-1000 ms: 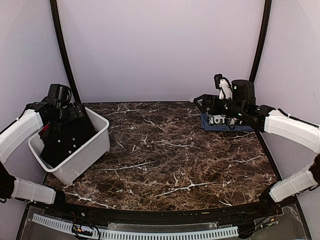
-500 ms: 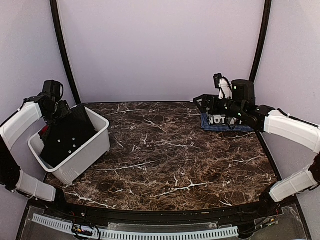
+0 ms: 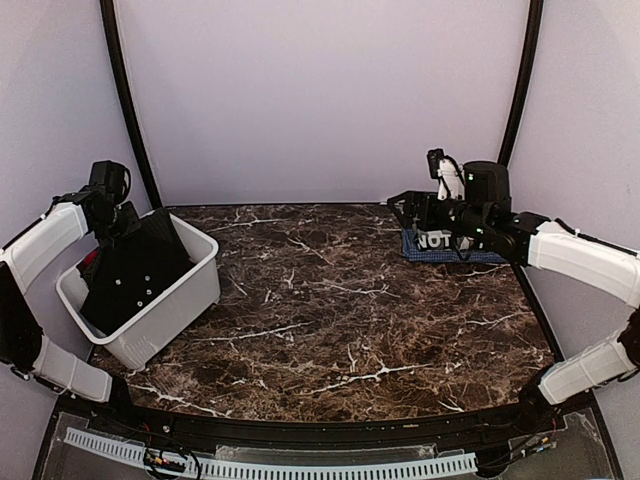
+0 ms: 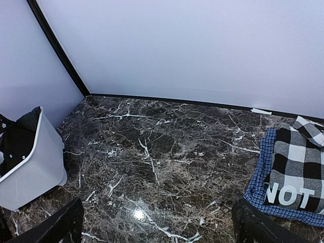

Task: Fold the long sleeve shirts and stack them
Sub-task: Pick up the crumpled shirt from the bin, then place the crumpled shirt at the center of the board.

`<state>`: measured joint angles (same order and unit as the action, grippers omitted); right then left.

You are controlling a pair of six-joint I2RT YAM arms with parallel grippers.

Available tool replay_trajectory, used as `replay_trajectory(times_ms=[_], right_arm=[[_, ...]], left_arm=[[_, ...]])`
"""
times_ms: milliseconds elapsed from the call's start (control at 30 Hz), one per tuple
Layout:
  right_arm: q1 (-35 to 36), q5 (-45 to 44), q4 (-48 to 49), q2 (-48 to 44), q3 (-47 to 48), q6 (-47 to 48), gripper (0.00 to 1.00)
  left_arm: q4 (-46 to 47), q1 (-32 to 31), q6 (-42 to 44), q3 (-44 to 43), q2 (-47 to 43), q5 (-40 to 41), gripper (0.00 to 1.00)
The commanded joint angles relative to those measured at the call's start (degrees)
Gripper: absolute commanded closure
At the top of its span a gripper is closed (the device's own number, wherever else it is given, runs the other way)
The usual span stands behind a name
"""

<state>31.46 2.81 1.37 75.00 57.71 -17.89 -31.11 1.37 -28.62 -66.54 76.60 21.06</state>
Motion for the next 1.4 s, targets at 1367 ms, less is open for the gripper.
replay_trajectory(times_ms=[1367], right_arm=[[-0.45, 6.05, 7.93, -7.25, -2.74, 1.92, 0.01]], left_arm=[[29.86, -35.32, -1.54, -54.01, 24.12, -57.99, 1.0]])
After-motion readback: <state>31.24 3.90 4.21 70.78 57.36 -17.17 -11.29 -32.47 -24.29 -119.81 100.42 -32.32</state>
